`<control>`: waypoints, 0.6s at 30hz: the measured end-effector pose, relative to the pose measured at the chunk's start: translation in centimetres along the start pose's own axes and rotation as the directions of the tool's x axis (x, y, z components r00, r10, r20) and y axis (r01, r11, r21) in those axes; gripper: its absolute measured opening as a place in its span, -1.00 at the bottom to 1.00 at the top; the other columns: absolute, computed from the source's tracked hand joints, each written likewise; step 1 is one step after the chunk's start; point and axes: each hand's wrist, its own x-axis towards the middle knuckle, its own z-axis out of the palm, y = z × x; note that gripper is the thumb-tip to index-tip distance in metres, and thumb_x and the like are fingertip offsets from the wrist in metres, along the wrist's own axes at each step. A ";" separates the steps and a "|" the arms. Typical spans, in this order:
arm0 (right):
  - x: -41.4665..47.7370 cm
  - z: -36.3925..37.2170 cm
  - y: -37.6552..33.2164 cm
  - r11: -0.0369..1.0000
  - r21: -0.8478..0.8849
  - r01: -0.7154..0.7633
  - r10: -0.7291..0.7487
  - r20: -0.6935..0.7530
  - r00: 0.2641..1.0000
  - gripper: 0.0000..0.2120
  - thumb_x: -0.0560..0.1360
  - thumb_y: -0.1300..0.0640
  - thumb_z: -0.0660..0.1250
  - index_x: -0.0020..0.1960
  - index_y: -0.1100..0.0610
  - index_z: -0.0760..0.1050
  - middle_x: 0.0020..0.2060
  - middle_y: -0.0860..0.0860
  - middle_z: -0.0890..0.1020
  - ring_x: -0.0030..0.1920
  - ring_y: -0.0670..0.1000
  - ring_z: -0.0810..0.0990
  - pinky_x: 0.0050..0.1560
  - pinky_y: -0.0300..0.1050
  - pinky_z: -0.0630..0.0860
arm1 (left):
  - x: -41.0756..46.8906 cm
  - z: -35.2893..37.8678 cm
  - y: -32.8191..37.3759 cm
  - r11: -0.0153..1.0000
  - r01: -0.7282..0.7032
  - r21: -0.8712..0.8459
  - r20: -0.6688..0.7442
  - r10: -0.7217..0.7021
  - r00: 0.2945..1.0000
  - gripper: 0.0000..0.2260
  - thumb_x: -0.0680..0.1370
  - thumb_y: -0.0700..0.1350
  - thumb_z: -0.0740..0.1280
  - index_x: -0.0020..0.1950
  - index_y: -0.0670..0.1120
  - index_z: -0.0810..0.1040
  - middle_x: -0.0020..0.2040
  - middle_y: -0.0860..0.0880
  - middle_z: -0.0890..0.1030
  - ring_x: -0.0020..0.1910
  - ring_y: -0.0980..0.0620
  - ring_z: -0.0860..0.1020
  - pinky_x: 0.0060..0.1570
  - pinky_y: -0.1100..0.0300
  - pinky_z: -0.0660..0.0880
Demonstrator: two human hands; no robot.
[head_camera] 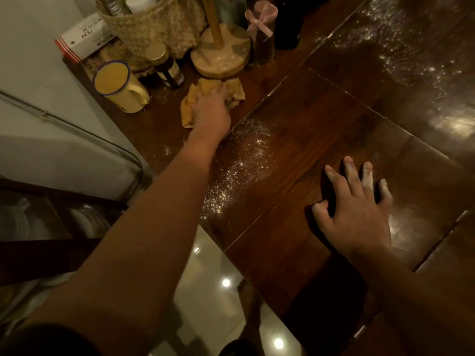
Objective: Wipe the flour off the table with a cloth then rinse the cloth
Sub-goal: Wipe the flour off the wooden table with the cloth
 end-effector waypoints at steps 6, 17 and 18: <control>0.0 0.1 -0.1 1.000 0.003 -0.007 0.007 -0.007 1.000 -0.40 0.53 -0.16 0.01 0.56 -0.09 0.14 0.63 0.01 0.01 0.62 0.11 -0.15 0.55 0.26 -0.13 | 1.7 1.6 4.9 0.994 -0.102 0.037 -0.001 0.102 0.995 -0.53 0.53 -0.32 0.19 0.43 -0.04 0.36 0.38 -0.11 0.40 0.41 -0.32 0.26 0.36 -0.28 0.25; 0.0 0.0 -0.1 1.000 0.002 -0.007 0.007 0.002 1.000 -0.38 0.52 -0.16 0.02 0.57 -0.09 0.14 0.63 0.01 0.00 0.62 0.12 -0.17 0.54 0.24 -0.17 | 0.6 0.1 -0.6 0.999 -0.035 -0.042 -0.084 0.032 0.996 -0.61 0.59 -0.26 0.18 0.40 -0.03 0.43 0.38 -0.17 0.44 0.38 -0.16 0.34 0.39 0.07 0.22; 0.0 0.0 0.0 1.000 0.002 -0.006 0.006 0.002 1.000 -0.38 0.52 -0.16 0.03 0.57 -0.10 0.14 0.63 0.01 -0.01 0.62 0.11 -0.17 0.54 0.24 -0.17 | 1.0 0.1 0.6 0.999 0.028 -0.029 -0.077 -0.030 0.997 -0.63 0.58 -0.28 0.17 0.36 -0.06 0.46 0.33 -0.21 0.47 0.35 -0.20 0.36 0.37 -0.01 0.28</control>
